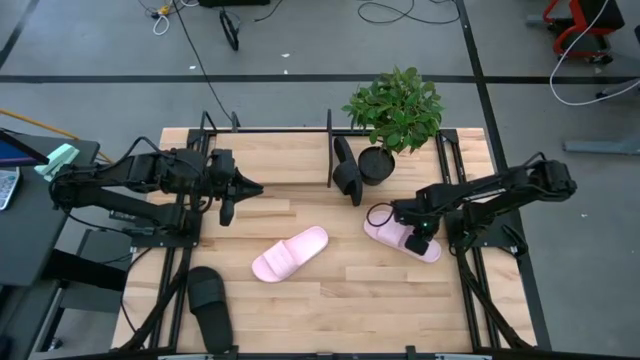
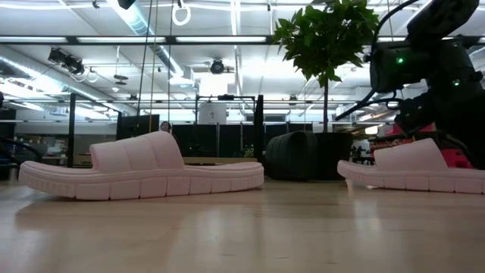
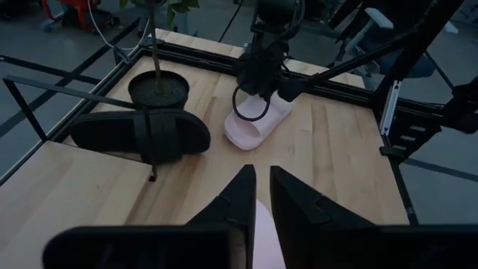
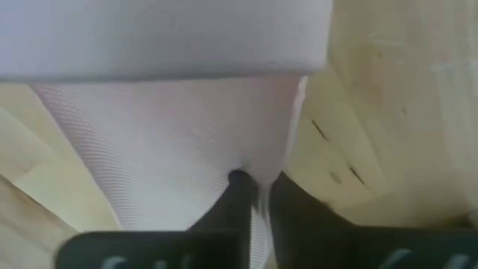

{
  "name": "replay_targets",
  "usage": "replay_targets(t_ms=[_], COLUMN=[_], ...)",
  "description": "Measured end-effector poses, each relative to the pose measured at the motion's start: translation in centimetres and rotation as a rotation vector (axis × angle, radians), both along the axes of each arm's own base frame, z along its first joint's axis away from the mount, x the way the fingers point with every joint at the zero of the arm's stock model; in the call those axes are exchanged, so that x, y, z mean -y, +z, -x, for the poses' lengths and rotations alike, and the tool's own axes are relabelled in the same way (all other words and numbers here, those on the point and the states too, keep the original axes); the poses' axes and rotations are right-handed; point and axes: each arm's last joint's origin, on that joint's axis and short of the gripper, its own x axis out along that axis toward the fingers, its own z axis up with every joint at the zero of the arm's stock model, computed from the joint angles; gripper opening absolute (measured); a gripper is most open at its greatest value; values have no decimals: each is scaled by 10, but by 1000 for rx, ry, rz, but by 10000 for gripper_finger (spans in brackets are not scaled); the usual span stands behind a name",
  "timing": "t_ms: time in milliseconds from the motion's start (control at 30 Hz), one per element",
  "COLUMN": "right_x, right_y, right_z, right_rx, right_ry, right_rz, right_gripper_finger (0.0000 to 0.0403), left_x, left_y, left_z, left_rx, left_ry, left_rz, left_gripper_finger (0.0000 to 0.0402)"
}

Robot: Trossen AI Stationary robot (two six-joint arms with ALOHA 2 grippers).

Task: Pick and place slides into the shelf
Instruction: Put the right pink slide on the shelf

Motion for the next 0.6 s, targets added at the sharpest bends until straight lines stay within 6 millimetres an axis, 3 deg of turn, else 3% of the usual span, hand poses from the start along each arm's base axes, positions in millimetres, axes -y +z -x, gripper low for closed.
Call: replay_targets(t_ms=[300, 600], right_x=[-10, -33], right_y=[21, 60], right_z=[12, 18], right_rx=[103, 229], right_ry=[62, 244], right_rz=[37, 149], right_gripper_finger=[18, 14], left_x=[-1, -1], left_y=[0, 0], left_z=[0, 0], left_rx=[0, 0], left_ry=[18, 18], left_rz=[-8, -8], left_gripper_finger=[42, 35])
